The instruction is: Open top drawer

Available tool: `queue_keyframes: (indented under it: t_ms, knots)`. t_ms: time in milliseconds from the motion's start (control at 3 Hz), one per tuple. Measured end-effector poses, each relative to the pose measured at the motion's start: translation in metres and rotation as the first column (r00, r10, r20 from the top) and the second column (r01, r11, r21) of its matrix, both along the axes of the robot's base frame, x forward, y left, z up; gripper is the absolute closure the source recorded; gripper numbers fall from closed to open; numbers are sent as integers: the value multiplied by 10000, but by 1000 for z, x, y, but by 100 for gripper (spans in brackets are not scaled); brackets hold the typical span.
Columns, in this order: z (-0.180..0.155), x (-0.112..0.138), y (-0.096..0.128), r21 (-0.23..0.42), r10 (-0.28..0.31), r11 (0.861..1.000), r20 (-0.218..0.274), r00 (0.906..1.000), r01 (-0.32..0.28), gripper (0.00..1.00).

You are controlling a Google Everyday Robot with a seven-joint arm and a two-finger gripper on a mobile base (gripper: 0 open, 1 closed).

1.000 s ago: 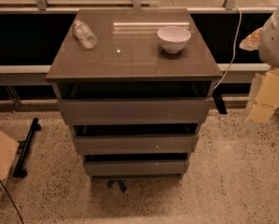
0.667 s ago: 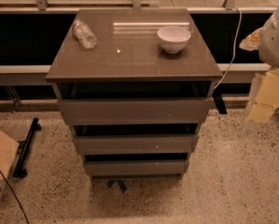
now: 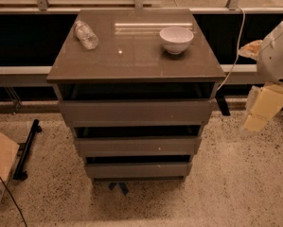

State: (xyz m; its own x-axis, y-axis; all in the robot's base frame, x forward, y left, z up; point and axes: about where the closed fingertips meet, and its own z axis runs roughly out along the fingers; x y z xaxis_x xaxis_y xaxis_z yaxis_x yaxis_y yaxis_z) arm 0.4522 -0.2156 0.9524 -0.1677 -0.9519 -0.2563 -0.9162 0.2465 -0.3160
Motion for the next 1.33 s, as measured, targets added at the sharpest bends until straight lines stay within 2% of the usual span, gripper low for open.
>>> queue_keyframes:
  t_ms: [333, 667, 1000, 1333]
  knots:
    - [-47, 28, 1, 572, 462, 9972, 241, 9986, -476, 0]
    - [-47, 28, 1, 571, 461, 9972, 239, 9986, -474, 0]
    - [-61, 31, 9, 489, 371, 9981, 35, 9993, -372, 0]
    - [-91, 41, 19, 446, 527, 9976, -89, 9986, -523, 0]
